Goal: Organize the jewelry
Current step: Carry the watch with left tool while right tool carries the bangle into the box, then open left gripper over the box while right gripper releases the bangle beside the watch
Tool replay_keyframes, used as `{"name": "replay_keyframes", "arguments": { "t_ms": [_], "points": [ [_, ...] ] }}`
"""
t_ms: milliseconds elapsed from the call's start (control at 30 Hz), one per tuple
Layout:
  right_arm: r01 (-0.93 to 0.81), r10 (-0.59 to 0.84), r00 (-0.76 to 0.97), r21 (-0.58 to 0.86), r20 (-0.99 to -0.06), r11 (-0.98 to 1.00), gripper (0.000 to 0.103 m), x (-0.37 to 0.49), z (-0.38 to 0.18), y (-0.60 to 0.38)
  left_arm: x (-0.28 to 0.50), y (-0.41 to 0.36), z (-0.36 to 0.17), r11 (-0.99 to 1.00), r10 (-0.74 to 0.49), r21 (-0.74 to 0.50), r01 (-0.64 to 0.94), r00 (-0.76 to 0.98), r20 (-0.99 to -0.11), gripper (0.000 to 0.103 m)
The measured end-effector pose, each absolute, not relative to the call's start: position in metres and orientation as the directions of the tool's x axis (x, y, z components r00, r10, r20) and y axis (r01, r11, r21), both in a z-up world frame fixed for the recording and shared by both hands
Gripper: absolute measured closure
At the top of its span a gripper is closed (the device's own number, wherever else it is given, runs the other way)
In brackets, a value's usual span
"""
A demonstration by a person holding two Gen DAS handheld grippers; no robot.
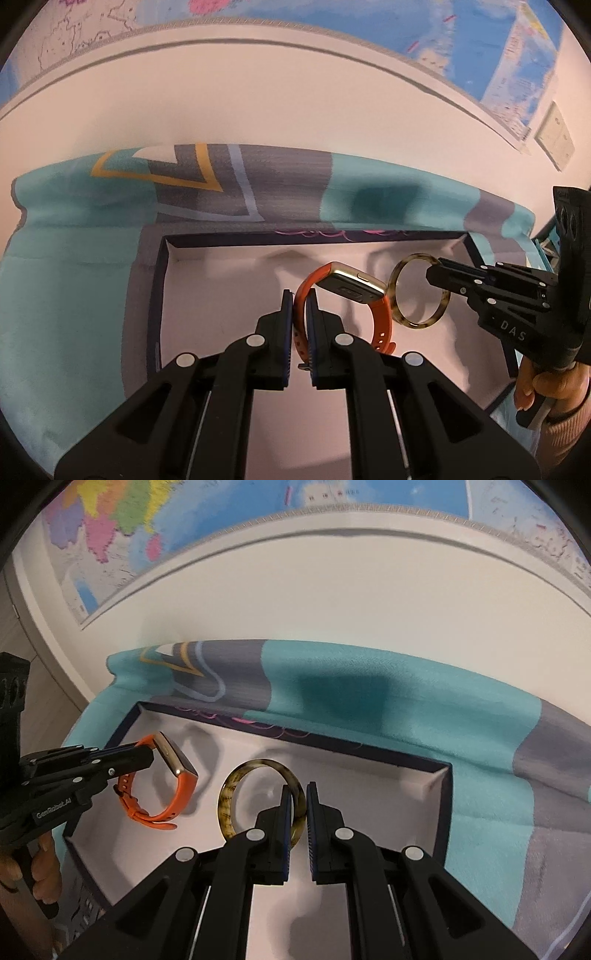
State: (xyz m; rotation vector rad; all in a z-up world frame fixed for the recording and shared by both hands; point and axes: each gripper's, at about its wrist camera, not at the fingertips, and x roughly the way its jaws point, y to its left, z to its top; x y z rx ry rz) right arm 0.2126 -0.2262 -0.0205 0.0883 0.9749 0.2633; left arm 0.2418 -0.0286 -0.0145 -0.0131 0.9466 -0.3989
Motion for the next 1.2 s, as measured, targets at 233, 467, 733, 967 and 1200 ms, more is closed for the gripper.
{"name": "replay_keyframes", "arguments": {
  "t_ms": [233,467,733,967,1200],
  "points": [
    [-0.159,0.249,0.516,0.194,-0.820,0.968,0.097,0.227,-0.022,-0.224,0.257,-0.024,-0.024,0.943,-0.317,-0.210,0.258,0.504,-0.804,0.095],
    [-0.127,0.225,0.497,0.186,-0.838,0.974,0.096,0.234,-0.031,-0.226,0.267,-0.022,-0.033,0.954,-0.299,-0.237,0.186,0.482,-0.823,0.095],
    [-0.128,0.207,0.533,0.164,-0.820,0.978,0.090,0.227,-0.022,-0.224,0.268,-0.019,-0.034,0.950,-0.311,-0.282,0.133,0.459,-0.832,0.094],
    [-0.212,0.266,0.544,0.176,-0.796,0.961,0.082,0.202,-0.008,-0.221,0.251,-0.022,-0.023,0.944,-0.331,-0.276,0.183,0.496,-0.803,0.075],
    [-0.267,0.311,0.551,0.190,-0.774,0.945,0.073,0.168,-0.001,-0.227,0.208,-0.021,0.000,0.935,-0.334,-0.189,0.301,0.567,-0.753,0.061]
  ]
}}
